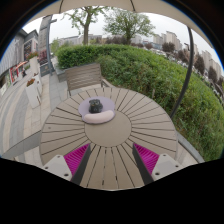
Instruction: Arrange mouse
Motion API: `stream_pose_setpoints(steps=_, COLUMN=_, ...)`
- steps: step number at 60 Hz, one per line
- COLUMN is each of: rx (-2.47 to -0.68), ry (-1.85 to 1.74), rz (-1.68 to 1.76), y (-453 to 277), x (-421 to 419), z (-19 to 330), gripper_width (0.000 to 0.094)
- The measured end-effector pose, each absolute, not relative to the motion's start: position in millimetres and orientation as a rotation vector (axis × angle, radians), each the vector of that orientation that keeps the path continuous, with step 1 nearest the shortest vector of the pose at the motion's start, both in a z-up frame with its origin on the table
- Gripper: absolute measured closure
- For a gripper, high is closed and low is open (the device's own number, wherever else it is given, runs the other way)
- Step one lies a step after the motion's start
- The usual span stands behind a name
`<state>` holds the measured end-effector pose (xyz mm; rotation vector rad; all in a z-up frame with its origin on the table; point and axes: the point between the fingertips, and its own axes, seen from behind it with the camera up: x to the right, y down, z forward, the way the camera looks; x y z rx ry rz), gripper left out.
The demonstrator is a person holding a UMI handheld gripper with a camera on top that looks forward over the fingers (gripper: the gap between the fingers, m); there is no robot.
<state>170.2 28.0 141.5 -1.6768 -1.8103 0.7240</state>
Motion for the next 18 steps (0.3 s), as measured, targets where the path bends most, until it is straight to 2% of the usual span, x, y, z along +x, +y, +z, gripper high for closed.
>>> stream_pose_setpoints(steps=10, rx=-1.683, ry=-1.845, rz=0.721, y=19.1, x=188.8, z=133.8, gripper_width=0.0085)
stream_pose_setpoints(steps=18, rx=-1.578, ry=-1.817, rz=0.655, y=35.6, x=191.5, z=140.4, gripper_width=0.0079)
